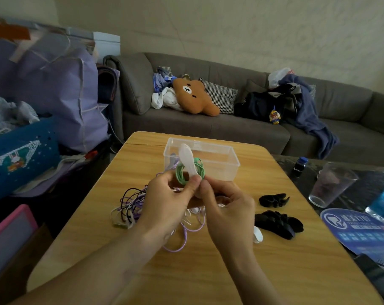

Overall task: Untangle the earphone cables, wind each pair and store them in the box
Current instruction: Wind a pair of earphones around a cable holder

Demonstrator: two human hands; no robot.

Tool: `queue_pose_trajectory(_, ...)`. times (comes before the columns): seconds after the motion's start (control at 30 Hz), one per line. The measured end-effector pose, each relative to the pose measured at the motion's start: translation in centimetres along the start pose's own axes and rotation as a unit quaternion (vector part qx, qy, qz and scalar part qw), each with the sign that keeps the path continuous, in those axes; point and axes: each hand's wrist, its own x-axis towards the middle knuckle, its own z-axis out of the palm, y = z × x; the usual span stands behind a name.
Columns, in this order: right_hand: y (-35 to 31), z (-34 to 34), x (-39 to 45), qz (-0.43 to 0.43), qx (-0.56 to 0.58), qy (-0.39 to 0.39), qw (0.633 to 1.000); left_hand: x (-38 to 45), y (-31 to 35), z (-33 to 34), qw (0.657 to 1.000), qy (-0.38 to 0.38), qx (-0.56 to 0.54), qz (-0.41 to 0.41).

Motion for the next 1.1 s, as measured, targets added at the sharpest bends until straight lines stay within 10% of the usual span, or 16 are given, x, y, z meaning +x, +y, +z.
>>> queue_pose_trajectory(0.5,0.2,-1.7,0.9,0.078,0.049,-0.022,0.995,0.5,0.4,-0.5,0.989,-0.067,0.123,0.055)
queue_pose_trajectory(0.7,-0.9,-2.1,3.8,0.042,-0.032,0.056,0.997,1.9,1.0,-3.4,0.889,-0.011,0.361,0.281)
queue_pose_trajectory(0.93,-1.6,2.1,13.3,-0.052,-0.368,-0.017,0.928,2.5,0.6,-7.5,0.803,-0.180,0.532,0.199)
queue_pose_trajectory(1.1,2.1,5.9,18.3,0.070,-0.485,-0.089,0.867,2.6,0.3,-8.5,0.766,-0.209,0.589,0.149)
